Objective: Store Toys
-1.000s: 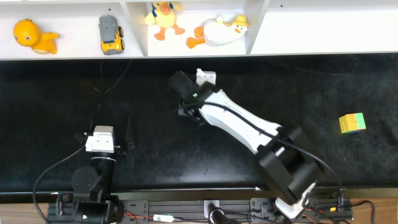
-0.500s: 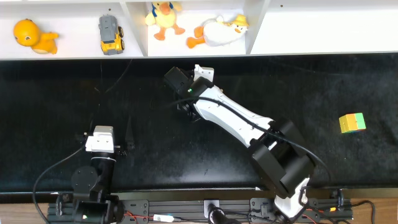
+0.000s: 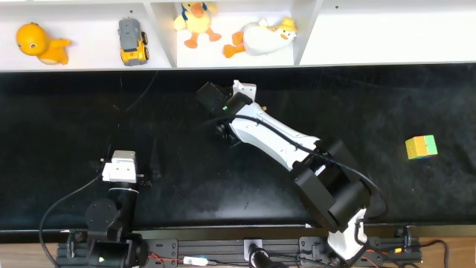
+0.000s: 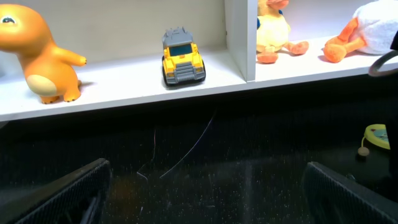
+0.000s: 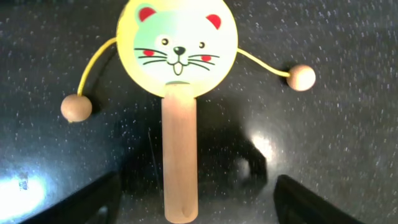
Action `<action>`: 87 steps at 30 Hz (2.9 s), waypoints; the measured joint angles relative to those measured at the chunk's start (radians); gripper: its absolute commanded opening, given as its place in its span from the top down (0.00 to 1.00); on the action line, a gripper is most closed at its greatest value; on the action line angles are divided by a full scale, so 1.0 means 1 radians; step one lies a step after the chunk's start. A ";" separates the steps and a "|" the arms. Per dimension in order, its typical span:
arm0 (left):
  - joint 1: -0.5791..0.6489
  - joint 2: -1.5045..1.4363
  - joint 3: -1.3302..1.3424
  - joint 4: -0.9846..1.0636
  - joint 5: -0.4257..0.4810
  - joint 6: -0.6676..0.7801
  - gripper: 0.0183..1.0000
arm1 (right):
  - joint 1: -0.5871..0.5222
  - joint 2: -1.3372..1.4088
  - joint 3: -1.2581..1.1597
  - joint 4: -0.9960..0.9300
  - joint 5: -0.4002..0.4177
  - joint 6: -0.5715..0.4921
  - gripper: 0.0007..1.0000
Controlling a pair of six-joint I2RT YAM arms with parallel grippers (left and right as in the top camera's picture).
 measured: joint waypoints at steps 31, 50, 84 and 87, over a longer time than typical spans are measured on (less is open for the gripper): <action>0.000 0.000 0.000 0.000 0.000 0.000 0.00 | -0.076 -0.586 -0.470 -0.012 0.097 0.003 0.96; 0.000 0.000 0.000 0.000 0.000 0.000 0.00 | -0.595 -0.512 -0.164 0.072 -0.053 -0.851 0.96; 0.000 0.000 0.000 0.000 0.000 0.000 0.00 | -0.626 -0.355 -0.161 0.156 -0.080 -0.912 0.34; 0.000 0.000 0.000 0.000 0.000 0.000 0.00 | -0.626 -0.584 -0.354 0.124 -0.083 -0.910 0.00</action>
